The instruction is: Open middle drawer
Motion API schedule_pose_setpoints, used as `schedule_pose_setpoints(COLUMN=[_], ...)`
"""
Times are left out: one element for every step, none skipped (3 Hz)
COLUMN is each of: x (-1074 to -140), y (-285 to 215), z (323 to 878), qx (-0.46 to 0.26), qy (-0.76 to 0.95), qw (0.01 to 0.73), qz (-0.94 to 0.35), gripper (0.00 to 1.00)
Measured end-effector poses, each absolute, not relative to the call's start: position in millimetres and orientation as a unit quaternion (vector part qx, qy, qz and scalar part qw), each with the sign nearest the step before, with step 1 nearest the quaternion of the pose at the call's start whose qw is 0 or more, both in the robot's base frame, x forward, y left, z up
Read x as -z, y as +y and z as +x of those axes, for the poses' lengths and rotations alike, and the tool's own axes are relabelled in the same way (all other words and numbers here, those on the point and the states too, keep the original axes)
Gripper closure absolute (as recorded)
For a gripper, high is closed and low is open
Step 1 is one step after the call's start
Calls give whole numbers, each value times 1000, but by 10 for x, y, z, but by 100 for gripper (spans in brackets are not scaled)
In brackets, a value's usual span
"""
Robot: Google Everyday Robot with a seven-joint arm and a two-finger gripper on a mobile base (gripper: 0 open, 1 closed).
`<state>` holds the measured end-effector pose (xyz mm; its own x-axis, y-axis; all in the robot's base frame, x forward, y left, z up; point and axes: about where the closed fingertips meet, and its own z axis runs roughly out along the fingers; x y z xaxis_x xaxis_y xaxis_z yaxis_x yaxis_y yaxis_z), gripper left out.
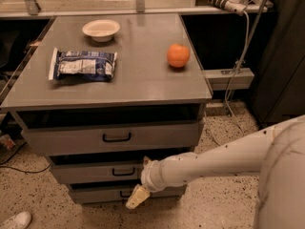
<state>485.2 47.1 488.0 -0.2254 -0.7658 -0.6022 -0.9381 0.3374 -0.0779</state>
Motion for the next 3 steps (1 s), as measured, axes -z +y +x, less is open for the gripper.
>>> schedule_pose_setpoints(x=[-4726, -4622, -4563], y=[527, 531, 521], z=[4938, 5047, 5181], qx=[-155, -149, -141], qy=[765, 760, 755], qw=[277, 273, 270], qz=[-560, -570, -580], gripper=[0, 0, 0])
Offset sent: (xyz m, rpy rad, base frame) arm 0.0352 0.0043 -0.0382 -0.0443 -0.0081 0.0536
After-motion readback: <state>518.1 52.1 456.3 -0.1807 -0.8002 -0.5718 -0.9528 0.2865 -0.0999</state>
